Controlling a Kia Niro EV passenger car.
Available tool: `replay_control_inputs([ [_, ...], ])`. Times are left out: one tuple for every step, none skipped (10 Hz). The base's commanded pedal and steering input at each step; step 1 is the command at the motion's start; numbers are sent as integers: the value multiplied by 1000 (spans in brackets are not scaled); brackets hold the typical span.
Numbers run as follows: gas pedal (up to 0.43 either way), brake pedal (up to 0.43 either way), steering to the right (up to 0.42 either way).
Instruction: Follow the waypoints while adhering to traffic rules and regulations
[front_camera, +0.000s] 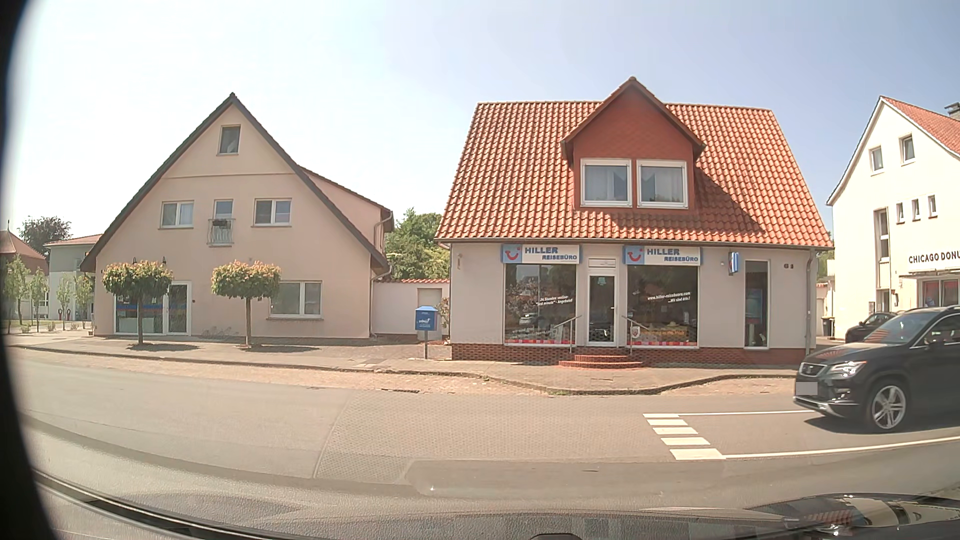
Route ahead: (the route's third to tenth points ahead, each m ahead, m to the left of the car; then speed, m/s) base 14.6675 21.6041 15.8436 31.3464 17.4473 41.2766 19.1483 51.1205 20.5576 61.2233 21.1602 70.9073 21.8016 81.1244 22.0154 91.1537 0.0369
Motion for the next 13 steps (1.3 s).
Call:
replay_control_inputs([
  [0, 250, -16],
  [0, 250, -16],
  [0, 250, -16],
  [0, 250, -16],
  [0, 250, -16],
  [0, 250, -16],
  [0, 250, -16],
  [0, 250, -16],
  [0, 244, -16],
  [0, 244, -16],
  [0, 238, -16],
  [0, 91, -16],
  [0, 0, -16],
])
